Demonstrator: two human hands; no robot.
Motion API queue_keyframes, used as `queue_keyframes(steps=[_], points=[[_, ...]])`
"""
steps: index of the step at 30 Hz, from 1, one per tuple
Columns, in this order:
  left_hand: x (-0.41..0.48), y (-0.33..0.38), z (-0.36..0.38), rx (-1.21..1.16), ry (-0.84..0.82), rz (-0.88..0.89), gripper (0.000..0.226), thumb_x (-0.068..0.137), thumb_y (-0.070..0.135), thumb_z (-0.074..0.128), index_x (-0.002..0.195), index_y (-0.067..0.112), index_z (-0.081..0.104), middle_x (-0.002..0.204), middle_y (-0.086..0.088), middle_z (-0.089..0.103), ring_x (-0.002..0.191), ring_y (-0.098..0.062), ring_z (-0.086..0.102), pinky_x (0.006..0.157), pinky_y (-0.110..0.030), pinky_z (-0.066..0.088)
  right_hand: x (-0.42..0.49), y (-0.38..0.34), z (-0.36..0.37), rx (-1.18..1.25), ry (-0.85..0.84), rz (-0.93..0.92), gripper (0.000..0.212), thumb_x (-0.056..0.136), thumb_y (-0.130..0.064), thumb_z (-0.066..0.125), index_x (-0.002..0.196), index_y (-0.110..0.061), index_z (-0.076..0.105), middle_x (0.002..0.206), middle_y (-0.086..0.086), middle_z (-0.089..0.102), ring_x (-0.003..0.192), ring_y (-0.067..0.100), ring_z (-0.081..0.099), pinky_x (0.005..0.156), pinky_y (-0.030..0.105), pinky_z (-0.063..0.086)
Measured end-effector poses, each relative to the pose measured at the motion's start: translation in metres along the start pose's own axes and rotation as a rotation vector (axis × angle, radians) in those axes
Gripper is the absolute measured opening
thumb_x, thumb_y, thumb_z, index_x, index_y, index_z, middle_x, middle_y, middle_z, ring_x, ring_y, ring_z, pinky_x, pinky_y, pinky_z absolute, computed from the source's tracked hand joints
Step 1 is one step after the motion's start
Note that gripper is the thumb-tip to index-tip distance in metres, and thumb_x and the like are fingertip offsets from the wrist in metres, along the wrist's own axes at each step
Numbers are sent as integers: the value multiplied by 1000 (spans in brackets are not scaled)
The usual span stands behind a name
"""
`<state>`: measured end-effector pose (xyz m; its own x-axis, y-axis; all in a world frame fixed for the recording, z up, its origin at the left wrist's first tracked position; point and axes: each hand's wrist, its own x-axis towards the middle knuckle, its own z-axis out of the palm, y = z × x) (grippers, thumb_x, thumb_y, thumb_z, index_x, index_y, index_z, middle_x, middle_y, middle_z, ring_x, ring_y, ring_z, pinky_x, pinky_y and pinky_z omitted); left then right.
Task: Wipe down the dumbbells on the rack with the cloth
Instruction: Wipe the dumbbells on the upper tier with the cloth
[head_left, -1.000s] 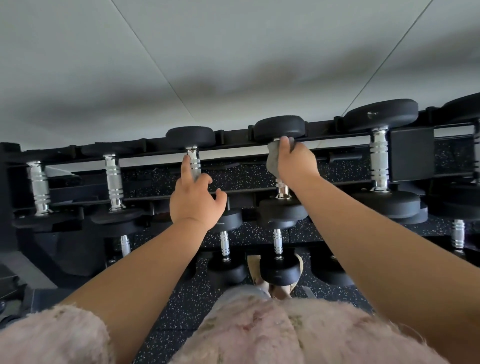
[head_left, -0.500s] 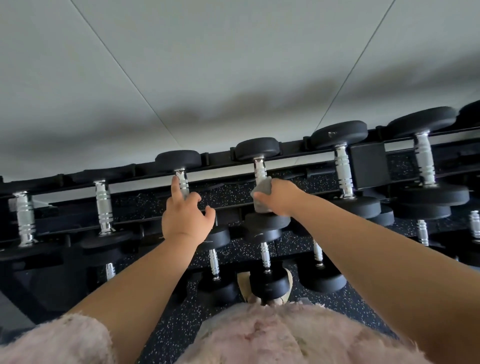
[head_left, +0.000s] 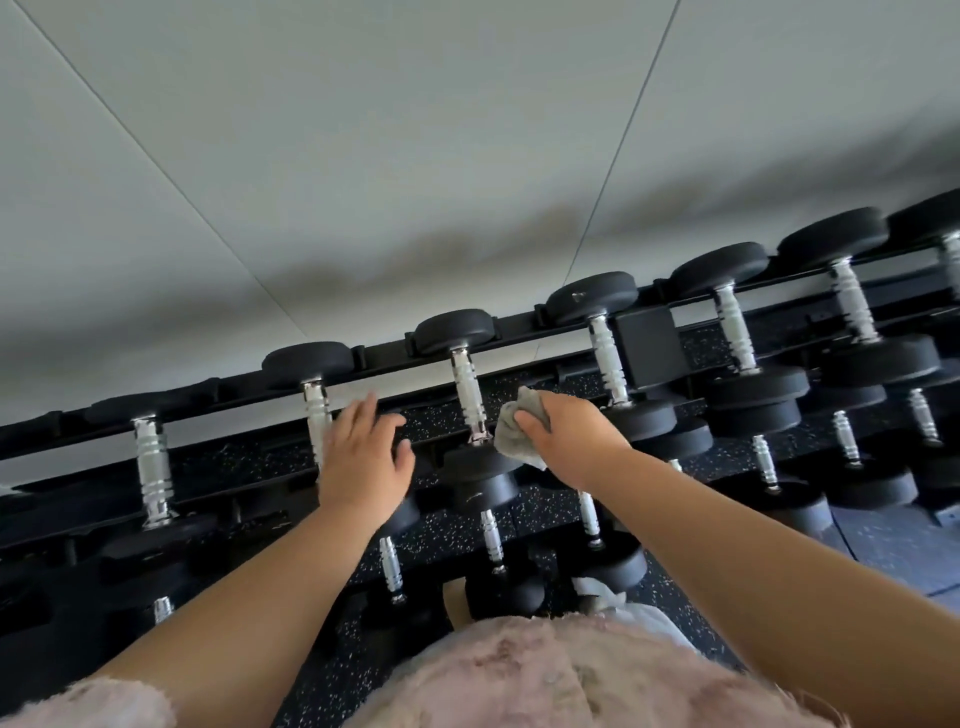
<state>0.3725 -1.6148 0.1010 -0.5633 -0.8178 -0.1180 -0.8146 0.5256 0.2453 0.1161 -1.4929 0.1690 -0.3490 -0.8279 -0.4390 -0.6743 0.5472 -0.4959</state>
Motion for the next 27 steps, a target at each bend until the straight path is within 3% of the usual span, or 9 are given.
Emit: queue_keyframes(steps=[2, 5, 10, 14, 19, 22, 25, 27], points=[[5, 37, 1, -115, -31, -4, 43, 103, 43, 49, 140, 23, 61, 166, -6, 40, 156, -31, 29, 128, -55, 25, -3, 12, -5, -109, 57, -46, 34, 105, -53, 41, 114, -25, 57, 98, -3, 62, 87, 15, 61, 81, 37, 56], [15, 94, 11, -253, -65, -21, 48, 104, 46, 49, 147, 24, 53, 167, -3, 37, 155, -29, 30, 127, -51, 28, 5, 32, -10, -267, 131, -116, 45, 105, -57, 37, 132, -25, 54, 112, -1, 59, 107, 20, 55, 93, 35, 49], [27, 150, 29, -205, -94, -189, 57, 101, 53, 54, 150, 25, 45, 174, -17, 9, 150, -37, 36, 121, -49, 37, 3, 89, -29, -578, 197, -118, 44, 99, -61, 41, 124, -29, 57, 121, 0, 56, 115, 24, 49, 99, 39, 47], [33, 163, 35, -35, -109, -239, 63, 100, 65, 42, 147, 24, 49, 174, -21, 2, 147, -38, 39, 116, -52, 41, -4, 144, -51, -448, 317, -81, 45, 100, -61, 41, 118, -27, 64, 110, 0, 58, 104, 23, 52, 93, 38, 49], [37, 166, 38, 143, -176, -246, 71, 98, 74, 35, 147, 24, 49, 174, -26, -8, 159, -42, 17, 128, -53, 24, 8, 166, -74, -74, 192, 184, 53, 102, -59, 41, 134, -20, 57, 122, 8, 58, 108, 26, 55, 92, 39, 52], [42, 174, 37, 271, -250, -245, 77, 97, 78, 31, 149, 23, 48, 170, -33, -15, 160, -47, 12, 130, -54, 18, 2, 156, -70, -88, 106, 2, 61, 100, -59, 47, 148, -22, 41, 132, 5, 53, 117, 24, 54, 102, 40, 50], [47, 181, 33, 186, -284, -339, 90, 91, 90, 19, 149, 28, 49, 172, -27, -10, 142, -47, 47, 113, -52, 47, -4, 150, -47, -305, 134, -323, 73, 94, -62, 55, 153, -22, 36, 141, 3, 49, 134, 27, 45, 118, 43, 37], [54, 179, 30, 18, -299, -469, 98, 83, 96, 6, 151, 37, 46, 173, -20, 9, 127, -44, 60, 97, -51, 57, 0, 158, -42, -347, 170, -420, 68, 94, -61, 55, 150, -26, 42, 141, 2, 51, 134, 28, 46, 116, 47, 39]])
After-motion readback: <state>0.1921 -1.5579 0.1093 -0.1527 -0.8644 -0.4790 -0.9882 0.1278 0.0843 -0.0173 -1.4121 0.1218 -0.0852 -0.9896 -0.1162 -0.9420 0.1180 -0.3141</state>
